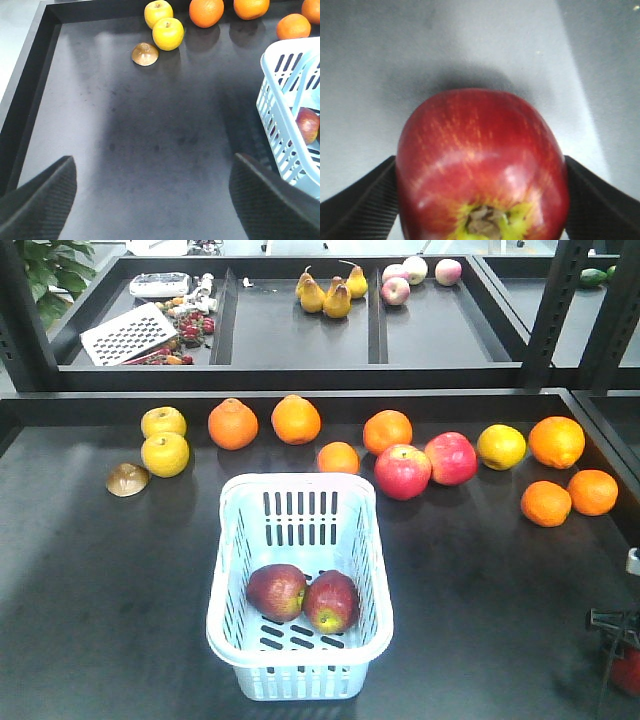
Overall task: Pick three apples into basket with both arms
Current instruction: 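Carry the third red apple into the basket and release it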
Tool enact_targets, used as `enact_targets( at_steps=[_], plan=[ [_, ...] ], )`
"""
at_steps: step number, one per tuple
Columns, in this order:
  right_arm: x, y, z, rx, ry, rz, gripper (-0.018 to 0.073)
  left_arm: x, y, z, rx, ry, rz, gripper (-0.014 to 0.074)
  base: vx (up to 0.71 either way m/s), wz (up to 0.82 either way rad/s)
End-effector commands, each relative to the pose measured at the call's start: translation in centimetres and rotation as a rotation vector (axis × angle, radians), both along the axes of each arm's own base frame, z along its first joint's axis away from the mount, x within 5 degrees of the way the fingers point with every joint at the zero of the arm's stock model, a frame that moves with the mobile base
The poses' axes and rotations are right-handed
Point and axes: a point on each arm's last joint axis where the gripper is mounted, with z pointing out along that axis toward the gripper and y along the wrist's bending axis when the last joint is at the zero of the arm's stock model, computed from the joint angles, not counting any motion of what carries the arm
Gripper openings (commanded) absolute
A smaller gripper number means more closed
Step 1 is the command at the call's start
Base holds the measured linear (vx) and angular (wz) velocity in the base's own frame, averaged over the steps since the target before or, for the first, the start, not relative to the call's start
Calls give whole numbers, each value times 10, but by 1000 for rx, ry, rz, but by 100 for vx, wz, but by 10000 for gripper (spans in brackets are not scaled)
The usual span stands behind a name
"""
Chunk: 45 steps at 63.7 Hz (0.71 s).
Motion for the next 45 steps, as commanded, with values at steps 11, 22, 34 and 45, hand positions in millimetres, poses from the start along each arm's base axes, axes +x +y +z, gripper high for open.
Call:
enact_targets(
  at_steps=[11, 22, 34, 45],
  plan=[
    [9, 12, 76, -44, -250, -7, 284, 2, 0, 11, -5, -79, -6, 587, 0, 0],
    [6, 61, 127, -55, -397, 144, 284, 2, 0, 11, -5, -79, -6, 587, 0, 0],
    [-17, 132, 170, 1, -480, 376, 284, 2, 0, 11, -5, -79, -6, 587, 0, 0],
    [-43, 193, 193, 118, -578, 571, 284, 2, 0, 11, -5, -79, -6, 587, 0, 0]
  ],
)
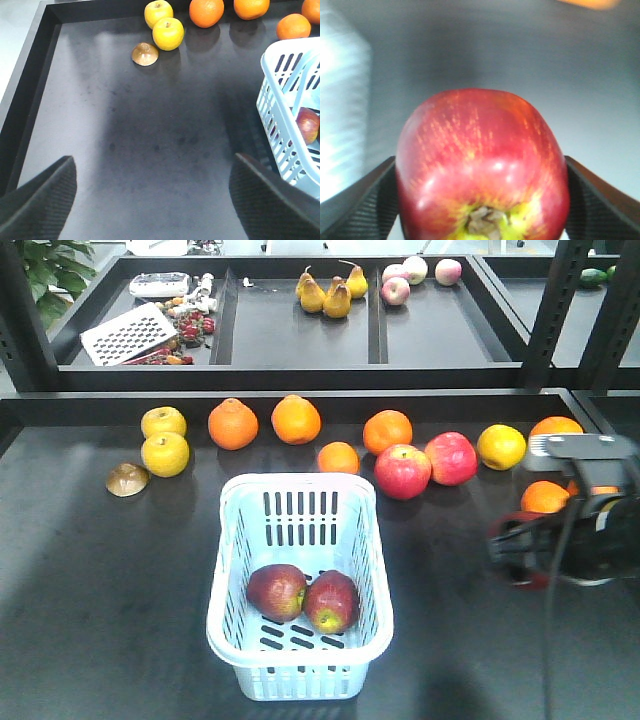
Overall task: Pick three apples into basket with both arms
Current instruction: 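Carry the third red apple into the basket and release it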
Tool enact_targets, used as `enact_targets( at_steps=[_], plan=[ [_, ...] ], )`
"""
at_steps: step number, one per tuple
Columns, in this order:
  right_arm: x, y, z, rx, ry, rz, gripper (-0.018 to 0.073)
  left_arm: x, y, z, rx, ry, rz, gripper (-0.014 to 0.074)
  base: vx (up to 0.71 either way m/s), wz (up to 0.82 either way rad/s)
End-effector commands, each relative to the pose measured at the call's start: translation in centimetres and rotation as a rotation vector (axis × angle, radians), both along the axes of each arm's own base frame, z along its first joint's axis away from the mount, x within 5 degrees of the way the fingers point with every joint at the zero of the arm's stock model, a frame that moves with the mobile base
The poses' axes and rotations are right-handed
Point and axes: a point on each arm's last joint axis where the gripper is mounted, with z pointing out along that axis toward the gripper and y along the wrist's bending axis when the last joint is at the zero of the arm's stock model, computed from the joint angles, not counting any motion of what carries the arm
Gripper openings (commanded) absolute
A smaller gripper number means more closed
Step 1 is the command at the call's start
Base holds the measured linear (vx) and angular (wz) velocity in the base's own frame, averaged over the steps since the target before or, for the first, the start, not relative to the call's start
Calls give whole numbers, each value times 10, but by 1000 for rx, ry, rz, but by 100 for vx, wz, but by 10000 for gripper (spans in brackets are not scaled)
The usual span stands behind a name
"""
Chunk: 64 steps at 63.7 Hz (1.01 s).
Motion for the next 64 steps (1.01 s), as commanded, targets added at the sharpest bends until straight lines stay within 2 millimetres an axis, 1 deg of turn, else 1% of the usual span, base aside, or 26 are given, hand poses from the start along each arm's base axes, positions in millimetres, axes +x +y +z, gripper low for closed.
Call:
enact_targets(
  at_steps=[1, 8, 14, 22, 30, 36, 41, 45, 52, 57, 64],
  plan=[
    [-11, 33, 25, 79, -129, 113, 284, 2, 0, 11, -5, -79, -6, 587, 0, 0],
    [-18, 68, 28, 149, -189, 221, 284, 2, 0, 11, -5, -79, -6, 587, 0, 0],
    [-18, 92, 27, 187, -235, 287, 284, 2, 0, 11, -5, -79, -6, 587, 0, 0],
    [-7, 119, 21, 200, -247, 341, 286, 2, 0, 11, -5, -79, -6, 587, 0, 0],
    [15, 139, 17, 190, -226, 353, 328, 2, 0, 11, -5, -79, -6, 587, 0, 0],
    [27, 148, 8, 171, -182, 353, 410, 2, 0, 11, -5, -79, -6, 587, 0, 0],
    [34, 153, 3, 158, -152, 355, 502, 2, 0, 11, -5, -79, -6, 587, 0, 0],
    [37, 155, 1, 154, -141, 355, 581, 2, 0, 11, -5, -79, -6, 587, 0, 0],
    [37, 155, -1, 156, -141, 353, 690, 2, 0, 11, -5, -79, -6, 587, 0, 0],
    [37, 155, 0, 157, -142, 353, 730, 2, 0, 11, -5, -79, -6, 587, 0, 0],
    [35, 153, 0, 150, -122, 352, 724, 2, 0, 11, -5, -79, -6, 587, 0, 0]
  ],
)
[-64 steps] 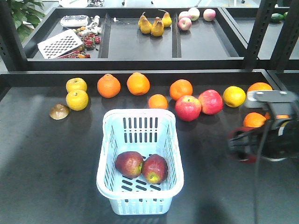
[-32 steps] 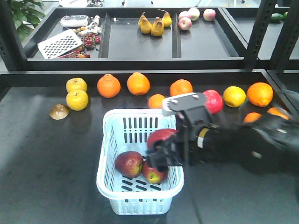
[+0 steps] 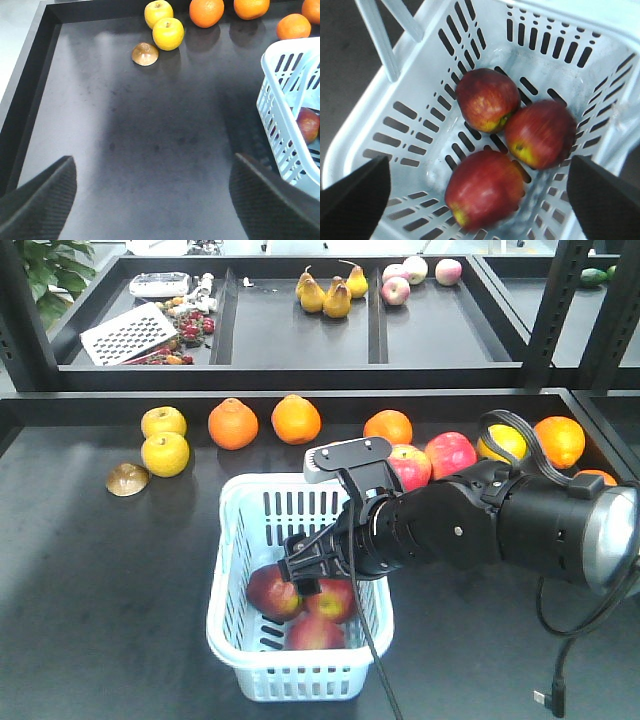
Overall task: Pick three apples into basket with both arms
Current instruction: 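Carry the third red apple into the basket and release it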
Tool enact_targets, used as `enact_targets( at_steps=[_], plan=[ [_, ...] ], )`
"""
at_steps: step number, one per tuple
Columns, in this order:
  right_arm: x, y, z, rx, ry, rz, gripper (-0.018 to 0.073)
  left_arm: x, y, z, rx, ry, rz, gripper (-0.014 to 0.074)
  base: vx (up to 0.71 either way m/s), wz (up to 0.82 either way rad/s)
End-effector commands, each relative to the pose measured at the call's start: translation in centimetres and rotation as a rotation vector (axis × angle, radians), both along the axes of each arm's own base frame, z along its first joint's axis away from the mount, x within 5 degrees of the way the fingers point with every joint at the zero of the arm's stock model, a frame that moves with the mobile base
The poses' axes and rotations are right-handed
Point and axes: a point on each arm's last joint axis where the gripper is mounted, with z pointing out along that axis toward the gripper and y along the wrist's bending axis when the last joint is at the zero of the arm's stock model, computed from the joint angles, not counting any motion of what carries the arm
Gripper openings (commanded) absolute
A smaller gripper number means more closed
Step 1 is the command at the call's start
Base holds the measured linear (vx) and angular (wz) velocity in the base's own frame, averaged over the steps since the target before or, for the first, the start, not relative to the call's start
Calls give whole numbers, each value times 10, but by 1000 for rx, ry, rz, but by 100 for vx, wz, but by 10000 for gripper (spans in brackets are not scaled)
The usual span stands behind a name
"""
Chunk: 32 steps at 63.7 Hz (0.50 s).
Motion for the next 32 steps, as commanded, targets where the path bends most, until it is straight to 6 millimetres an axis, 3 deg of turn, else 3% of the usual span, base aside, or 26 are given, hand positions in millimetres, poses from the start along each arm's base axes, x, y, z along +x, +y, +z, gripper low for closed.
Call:
enact_targets(
  at_steps=[1, 13, 23, 32],
  plan=[
    [1, -1, 29, 61, -82, -7, 722, 2, 0, 11, -5, -79, -6, 587, 0, 0],
    [-3, -29, 46, 16, -40, -50, 690, 2, 0, 11, -5, -79, -6, 587, 0, 0],
    [-4, -82, 74, -7, -37, -163, 662, 2, 0, 11, -5, -79, -6, 587, 0, 0],
    [-18, -131, 98, -55, -44, -261, 644, 2, 0, 11, -5, -79, -6, 587, 0, 0]
  ],
)
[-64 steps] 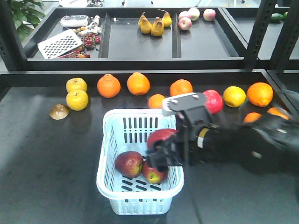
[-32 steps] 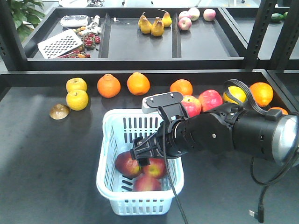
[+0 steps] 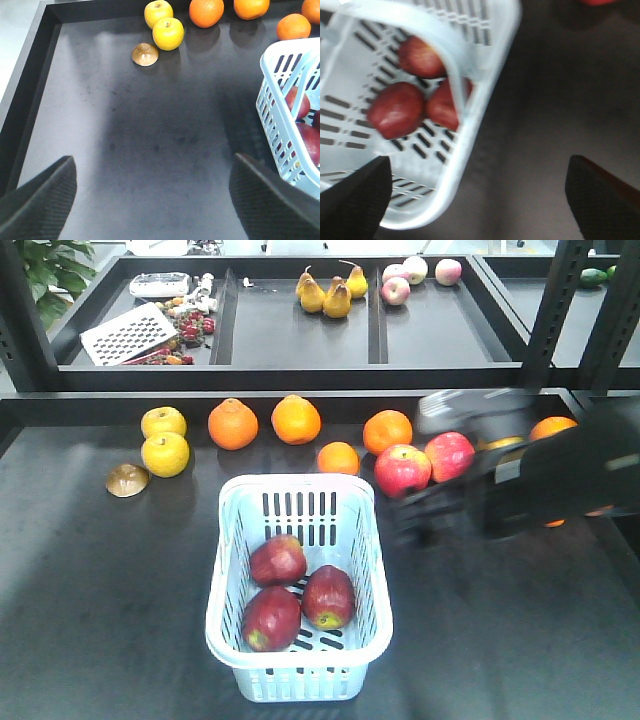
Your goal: Pick three apples into basket with both arms
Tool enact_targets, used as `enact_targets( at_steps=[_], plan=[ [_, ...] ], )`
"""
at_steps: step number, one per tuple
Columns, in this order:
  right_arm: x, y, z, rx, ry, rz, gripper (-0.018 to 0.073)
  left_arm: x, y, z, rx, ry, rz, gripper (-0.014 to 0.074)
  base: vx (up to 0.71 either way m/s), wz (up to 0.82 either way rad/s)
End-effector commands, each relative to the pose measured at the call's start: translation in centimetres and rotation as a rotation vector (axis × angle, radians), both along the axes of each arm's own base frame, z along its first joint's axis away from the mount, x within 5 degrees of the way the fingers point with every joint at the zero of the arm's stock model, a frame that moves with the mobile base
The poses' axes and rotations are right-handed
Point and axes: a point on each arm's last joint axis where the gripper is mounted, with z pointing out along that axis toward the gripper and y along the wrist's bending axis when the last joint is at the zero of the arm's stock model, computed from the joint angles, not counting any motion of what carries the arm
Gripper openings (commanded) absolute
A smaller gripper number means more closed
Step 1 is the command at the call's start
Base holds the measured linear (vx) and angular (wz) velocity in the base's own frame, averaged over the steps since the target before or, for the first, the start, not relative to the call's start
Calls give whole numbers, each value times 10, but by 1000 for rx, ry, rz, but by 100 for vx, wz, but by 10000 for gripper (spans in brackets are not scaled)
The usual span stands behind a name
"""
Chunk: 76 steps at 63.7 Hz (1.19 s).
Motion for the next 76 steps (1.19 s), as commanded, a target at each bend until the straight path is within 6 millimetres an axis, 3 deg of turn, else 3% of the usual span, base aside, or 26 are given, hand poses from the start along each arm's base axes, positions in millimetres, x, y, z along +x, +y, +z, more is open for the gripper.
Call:
enact_targets(
  at_steps=[1, 11, 23, 37, 51, 76],
  plan=[
    [-11, -34, 36, -15, -89, -68, 643, 2, 0, 11, -5, -79, -6, 587, 0, 0],
    [-39, -80, 60, -92, -100, -196, 633, 2, 0, 11, -5, -79, -6, 587, 0, 0],
    [-83, -108, 72, -121, -157, -303, 631, 2, 0, 11, -5, -79, -6, 587, 0, 0],
    [-127, -111, 58, -118, -195, -320, 623, 2, 0, 11, -5, -79, -6, 587, 0, 0],
    [-152, -111, 61, -111, -284, -320, 591, 2, 0, 11, -5, -80, -6, 587, 0, 0],
    [-160, -111, 66, -106, -323, -322, 434, 2, 0, 11, -5, -79, -6, 587, 0, 0]
  ],
)
